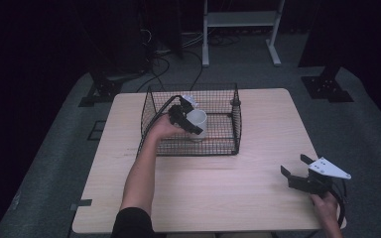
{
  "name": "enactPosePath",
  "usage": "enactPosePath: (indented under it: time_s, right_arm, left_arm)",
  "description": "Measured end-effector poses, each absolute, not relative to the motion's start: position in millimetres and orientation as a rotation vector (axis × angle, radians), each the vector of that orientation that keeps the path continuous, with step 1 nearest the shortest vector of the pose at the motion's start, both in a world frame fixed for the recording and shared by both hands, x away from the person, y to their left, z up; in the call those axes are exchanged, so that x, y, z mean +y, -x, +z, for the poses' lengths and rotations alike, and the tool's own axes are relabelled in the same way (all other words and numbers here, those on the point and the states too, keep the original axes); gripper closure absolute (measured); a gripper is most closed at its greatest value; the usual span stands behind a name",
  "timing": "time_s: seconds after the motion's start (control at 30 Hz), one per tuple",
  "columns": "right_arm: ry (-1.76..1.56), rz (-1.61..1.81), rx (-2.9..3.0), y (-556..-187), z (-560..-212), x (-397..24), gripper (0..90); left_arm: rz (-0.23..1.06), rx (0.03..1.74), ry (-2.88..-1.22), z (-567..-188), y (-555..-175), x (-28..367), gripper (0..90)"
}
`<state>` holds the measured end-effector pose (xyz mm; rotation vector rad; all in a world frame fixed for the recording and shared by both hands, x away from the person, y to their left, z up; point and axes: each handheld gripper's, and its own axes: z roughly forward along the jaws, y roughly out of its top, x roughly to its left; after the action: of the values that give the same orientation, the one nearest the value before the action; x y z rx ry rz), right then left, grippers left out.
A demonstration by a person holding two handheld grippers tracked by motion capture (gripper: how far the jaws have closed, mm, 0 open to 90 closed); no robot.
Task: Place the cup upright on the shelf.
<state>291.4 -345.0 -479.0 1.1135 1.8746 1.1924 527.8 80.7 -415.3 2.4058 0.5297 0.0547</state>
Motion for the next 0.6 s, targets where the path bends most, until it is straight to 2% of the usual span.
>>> enactPosePath:
  time_s: [0.6]
  right_arm:
    - [-1.115,1.194,1.875,-291.5,-479.0,-345.1,13.1]
  left_arm:
    - [0.072,0.532,-2.402,-412.7,-526.1,80.8,12.5]
